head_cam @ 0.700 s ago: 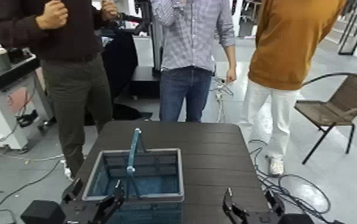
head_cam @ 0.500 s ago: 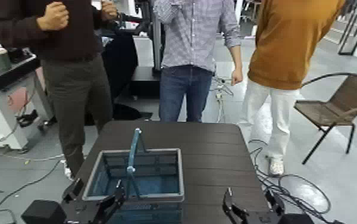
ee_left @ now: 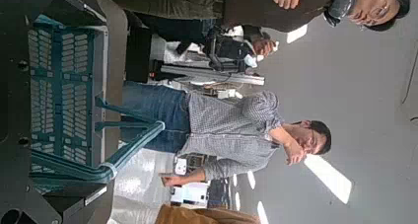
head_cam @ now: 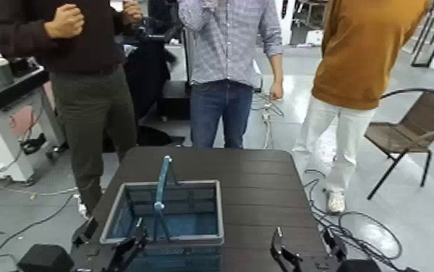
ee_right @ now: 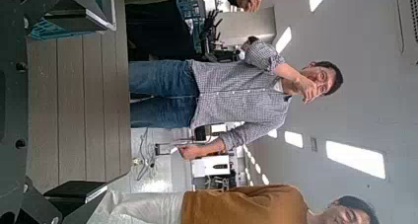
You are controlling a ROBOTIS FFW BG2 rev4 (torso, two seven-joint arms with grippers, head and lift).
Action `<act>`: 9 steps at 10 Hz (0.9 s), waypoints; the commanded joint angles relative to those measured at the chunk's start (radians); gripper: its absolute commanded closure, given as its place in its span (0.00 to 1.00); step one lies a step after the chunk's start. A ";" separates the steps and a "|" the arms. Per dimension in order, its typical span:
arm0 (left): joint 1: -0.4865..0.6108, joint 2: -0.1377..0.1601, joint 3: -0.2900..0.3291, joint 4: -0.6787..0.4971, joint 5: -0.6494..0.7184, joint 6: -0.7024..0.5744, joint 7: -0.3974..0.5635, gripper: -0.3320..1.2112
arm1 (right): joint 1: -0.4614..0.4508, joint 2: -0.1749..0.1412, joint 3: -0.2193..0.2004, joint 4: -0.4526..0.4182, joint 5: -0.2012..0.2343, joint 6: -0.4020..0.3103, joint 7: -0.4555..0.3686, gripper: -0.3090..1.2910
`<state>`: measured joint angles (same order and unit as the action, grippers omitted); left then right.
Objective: Grasp the handle of the crate.
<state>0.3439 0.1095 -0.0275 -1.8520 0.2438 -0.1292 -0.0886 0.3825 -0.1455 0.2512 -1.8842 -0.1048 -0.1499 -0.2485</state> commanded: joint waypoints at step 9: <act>-0.235 0.210 0.116 0.045 0.499 0.514 -0.148 0.29 | -0.002 0.001 0.005 0.005 -0.021 0.018 -0.002 0.29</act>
<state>0.1341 0.2990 0.0861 -1.8253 0.7018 0.3514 -0.2351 0.3816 -0.1440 0.2556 -1.8799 -0.1263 -0.1335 -0.2500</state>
